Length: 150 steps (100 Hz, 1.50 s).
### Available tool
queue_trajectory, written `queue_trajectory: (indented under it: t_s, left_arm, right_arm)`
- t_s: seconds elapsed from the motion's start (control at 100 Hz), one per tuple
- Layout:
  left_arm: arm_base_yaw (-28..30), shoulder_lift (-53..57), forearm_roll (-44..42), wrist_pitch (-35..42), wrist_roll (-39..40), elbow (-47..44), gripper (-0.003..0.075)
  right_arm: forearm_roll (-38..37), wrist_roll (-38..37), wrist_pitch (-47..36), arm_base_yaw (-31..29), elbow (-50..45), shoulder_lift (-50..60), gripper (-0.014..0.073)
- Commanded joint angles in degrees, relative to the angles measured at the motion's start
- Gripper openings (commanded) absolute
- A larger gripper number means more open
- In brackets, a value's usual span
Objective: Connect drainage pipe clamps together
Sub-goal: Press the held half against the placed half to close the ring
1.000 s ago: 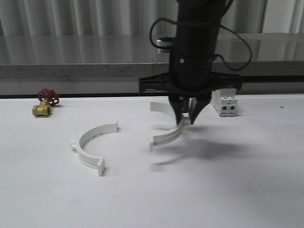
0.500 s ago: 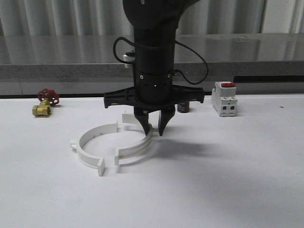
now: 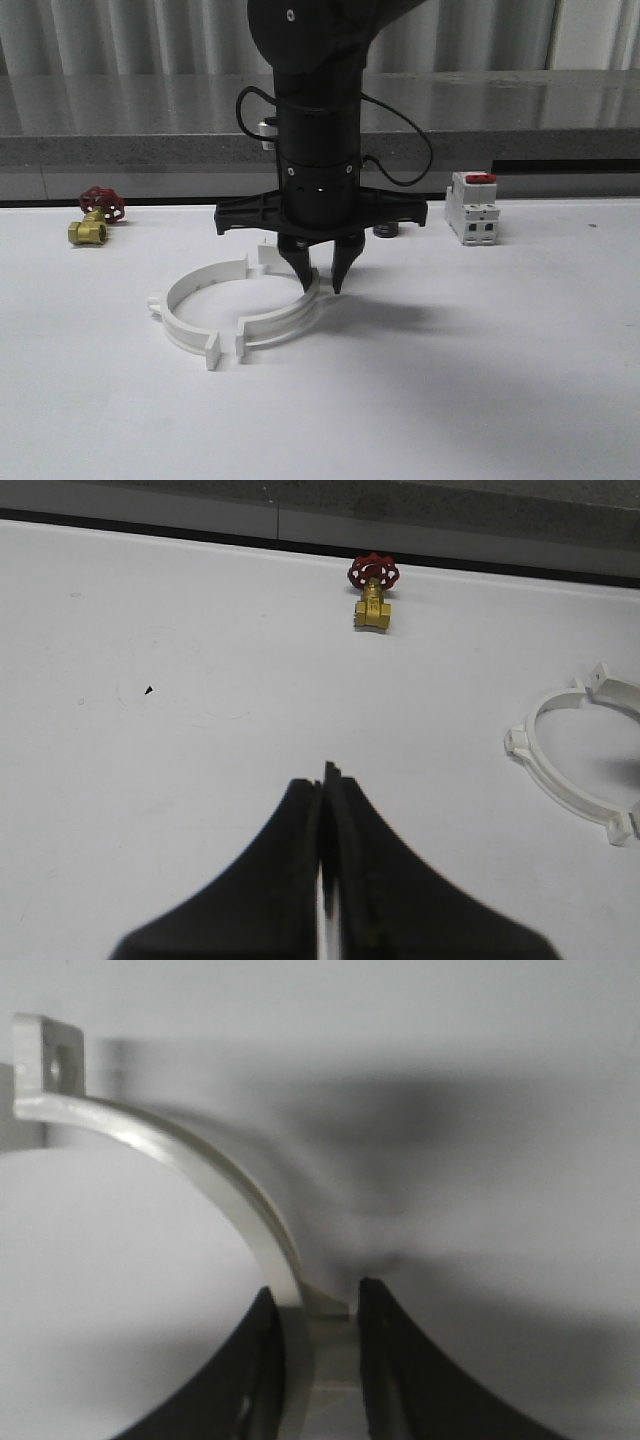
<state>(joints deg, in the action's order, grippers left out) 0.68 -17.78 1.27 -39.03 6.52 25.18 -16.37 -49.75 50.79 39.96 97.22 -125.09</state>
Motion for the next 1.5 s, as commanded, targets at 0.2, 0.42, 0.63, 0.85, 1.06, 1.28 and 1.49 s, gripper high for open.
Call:
queue_trajectory:
  t_s: [0.2, 0.42, 0.63, 0.85, 1.06, 1.28, 1.49]
  left_arm:
    - [0.0, -0.4, 0.3, 4.1, 0.0, 1.5, -0.0021]
    - [0.0, -0.4, 0.3, 4.1, 0.0, 1.5, -0.0020]
    - [0.0, -0.4, 0.3, 4.1, 0.0, 1.5, -0.0020]
    - [0.0, -0.4, 0.3, 4.1, 0.0, 1.5, -0.0020]
    - [0.0, -0.4, 0.3, 4.1, 0.0, 1.5, -0.0020]
    - [0.0, -0.4, 0.3, 4.1, 0.0, 1.5, -0.0020]
    - [0.0, -0.4, 0.3, 4.1, 0.0, 1.5, -0.0020]
  right_arm:
    - [-1.6, -2.4, -1.2, 0.5, 1.8, 2.6, 0.0112]
    - [-0.7, -2.8, -1.4, 0.5, 1.8, 2.5, 0.0112]
    - [1.1, -2.8, -1.5, 0.5, 1.8, 2.5, 0.0112]
    - [1.7, -2.8, -1.2, 0.5, 1.8, 2.5, 0.0112]
    - [2.0, -2.8, -1.0, 0.5, 1.8, 2.5, 0.0116]
    - [2.1, -2.5, -1.1, 0.5, 1.8, 2.5, 0.0256]
    - [2.1, -2.5, -1.2, 0.5, 1.8, 2.5, 0.0351]
